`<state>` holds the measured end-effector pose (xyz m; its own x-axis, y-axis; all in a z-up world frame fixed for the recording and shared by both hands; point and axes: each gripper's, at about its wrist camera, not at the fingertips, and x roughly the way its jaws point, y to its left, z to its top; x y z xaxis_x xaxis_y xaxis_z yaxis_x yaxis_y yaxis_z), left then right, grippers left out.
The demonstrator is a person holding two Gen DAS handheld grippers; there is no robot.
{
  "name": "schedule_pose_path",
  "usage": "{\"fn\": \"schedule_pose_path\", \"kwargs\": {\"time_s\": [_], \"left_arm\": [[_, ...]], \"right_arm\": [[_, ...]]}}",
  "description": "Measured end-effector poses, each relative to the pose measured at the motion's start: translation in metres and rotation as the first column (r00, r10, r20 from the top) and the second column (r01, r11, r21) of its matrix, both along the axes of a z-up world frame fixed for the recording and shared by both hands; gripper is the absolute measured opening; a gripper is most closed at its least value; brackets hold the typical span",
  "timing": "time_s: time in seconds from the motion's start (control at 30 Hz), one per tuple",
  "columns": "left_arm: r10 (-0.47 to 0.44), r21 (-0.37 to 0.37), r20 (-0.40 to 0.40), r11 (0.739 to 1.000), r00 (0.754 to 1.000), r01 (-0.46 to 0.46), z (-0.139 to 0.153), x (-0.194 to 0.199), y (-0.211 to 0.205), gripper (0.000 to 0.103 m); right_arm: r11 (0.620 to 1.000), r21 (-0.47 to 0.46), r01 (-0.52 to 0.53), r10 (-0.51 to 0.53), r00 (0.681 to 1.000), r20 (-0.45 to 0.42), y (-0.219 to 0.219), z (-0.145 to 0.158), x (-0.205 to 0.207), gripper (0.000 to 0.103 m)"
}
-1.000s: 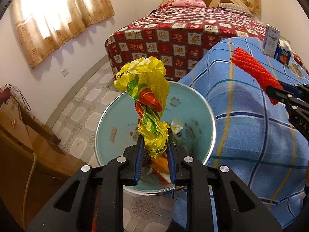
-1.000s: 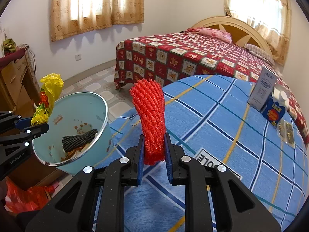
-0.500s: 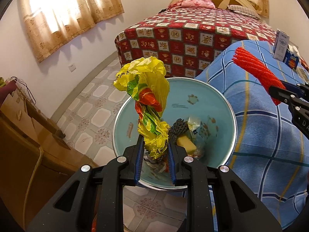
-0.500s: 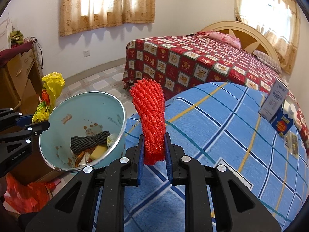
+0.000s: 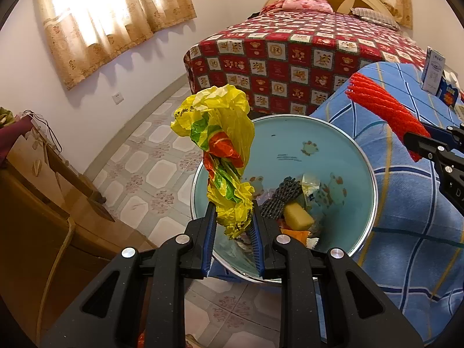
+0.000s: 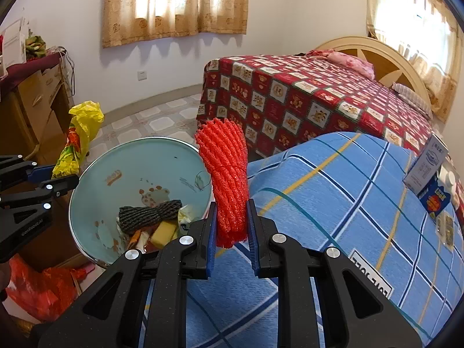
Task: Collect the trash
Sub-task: 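Hold the wrapper with the left tool while the right tool holds the net above the bin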
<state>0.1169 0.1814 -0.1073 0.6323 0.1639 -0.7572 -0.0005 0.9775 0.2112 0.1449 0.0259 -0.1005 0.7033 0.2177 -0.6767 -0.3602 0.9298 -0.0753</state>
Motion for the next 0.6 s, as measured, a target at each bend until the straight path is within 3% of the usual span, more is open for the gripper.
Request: {"fn": "schedule_pose_path", "kwargs": {"time_s": [0.6], "left_arm": [[0.03,0.003,-0.001,1.0,1.0,-0.03,-0.003,0.004,0.014,0.022]], "right_arm": [[0.999,-0.012,-0.047,0.047,0.999,-0.005,0.023,-0.001,0.0,0.019]]}}
